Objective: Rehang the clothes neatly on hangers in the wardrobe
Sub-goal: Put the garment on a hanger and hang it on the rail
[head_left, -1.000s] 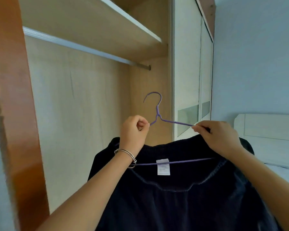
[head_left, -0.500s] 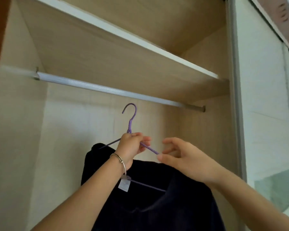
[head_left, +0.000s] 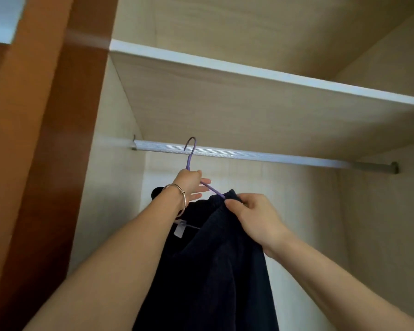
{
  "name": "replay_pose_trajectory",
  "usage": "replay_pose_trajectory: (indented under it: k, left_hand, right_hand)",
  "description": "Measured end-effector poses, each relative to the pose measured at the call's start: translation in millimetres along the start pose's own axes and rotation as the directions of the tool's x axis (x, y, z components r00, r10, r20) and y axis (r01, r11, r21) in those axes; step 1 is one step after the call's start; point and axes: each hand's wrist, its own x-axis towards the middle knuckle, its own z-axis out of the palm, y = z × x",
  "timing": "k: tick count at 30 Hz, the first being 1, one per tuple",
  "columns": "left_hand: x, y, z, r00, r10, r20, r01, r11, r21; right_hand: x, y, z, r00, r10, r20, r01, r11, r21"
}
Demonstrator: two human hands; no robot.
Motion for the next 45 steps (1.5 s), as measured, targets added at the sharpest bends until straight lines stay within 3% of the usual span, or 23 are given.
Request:
replay_pose_trajectory:
  k: [6, 13, 18, 21, 26, 30, 35, 39, 41, 45]
  left_hand:
    - [17.2, 1.1, -21.1, 0.997, 0.051, -0.066, -0.038, 0.983, 0.180]
    - [39.8, 0.0, -41.1, 0.991, 0.067, -0.114, -0.044, 0.980, 0.195]
    - [39.5, -27.4, -51.0, 0.995, -0.094, -0.040, 0.099, 0.984, 0.149]
    - [40.3, -35.7, -55.4, 0.997, -0.075, -0.033, 0.080, 0.984, 0.161]
    - [14.1, -51.3, -56.9, 0.968, -0.003, -0.249, 0.045, 0.986, 0.161]
    - [-22.4, -72.8, -54.8, 0.915, 0.034, -0.402, -0.067, 0.995, -0.068]
    - [-123.6, -136.7, -36.0, 0.882, 0.140, -0.449, -0.102, 0.989, 0.109]
    - [-223.1, -184.6, -6.4, 0.964, 0.026, -0.265, 0.023, 0.983, 0.181]
    - [-249.2, -211.0, 1.8, 0.976, -0.030, -0.216, 0.100, 0.941, 0.322]
    - [-275.0, -255.9, 0.3, 0.933, -0.190, -0.307, 0.322, 0.822, 0.469]
  right_hand:
    - [36.6, -12.6, 39.8, 0.999, 0.020, -0.040, -0.016, 0.995, 0.100]
    - [56.2, -34.0, 69.1, 0.997, -0.001, -0.078, 0.000, 1.000, -0.007]
    - [47.4, -22.2, 86.5, 0.998, 0.065, -0.005, -0.065, 0.997, 0.044]
    - [36.7, -21.5, 84.5, 0.995, 0.034, 0.092, -0.042, 0.995, 0.087]
    - [11.9, -5.4, 82.6, 0.966, -0.021, 0.258, -0.008, 0.994, 0.112]
    - [-7.0, 18.8, 79.5, 0.959, -0.140, 0.247, 0.116, 0.987, 0.110]
    - [-39.4, 57.2, 79.6, 0.939, -0.156, 0.307, 0.090, 0.972, 0.218]
    - [-79.2, 93.8, 88.9, 0.928, -0.099, 0.360, -0.007, 0.959, 0.282]
    - [-99.6, 110.4, 98.5, 0.928, -0.049, 0.369, -0.067, 0.953, 0.294]
    - [-134.7, 128.7, 114.2, 0.931, 0.044, 0.362, -0.176, 0.925, 0.338]
